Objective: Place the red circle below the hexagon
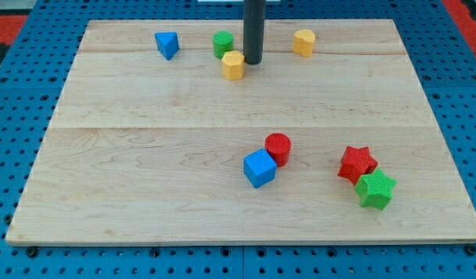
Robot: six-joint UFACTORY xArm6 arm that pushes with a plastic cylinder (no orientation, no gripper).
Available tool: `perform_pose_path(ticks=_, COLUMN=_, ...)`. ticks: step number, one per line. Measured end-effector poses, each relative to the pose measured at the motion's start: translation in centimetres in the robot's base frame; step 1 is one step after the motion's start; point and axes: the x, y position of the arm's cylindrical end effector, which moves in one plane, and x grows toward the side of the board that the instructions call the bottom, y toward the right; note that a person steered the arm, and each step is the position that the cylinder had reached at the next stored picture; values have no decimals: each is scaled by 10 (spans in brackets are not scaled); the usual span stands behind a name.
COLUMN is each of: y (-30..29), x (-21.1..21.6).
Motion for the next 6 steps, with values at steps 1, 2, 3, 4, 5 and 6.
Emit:
perform_pose_path(ticks=1, y=-1, x=7)
perform_pose_path(ticks=2, y=-4, x=8)
perform_pose_path(ticks=3, y=8, x=27)
perform_pose_path(ticks=4, y=95, x=79)
perform_pose_path(ticks=5, y=98, x=161)
perform_pose_path(ticks=6, y=71, x=225)
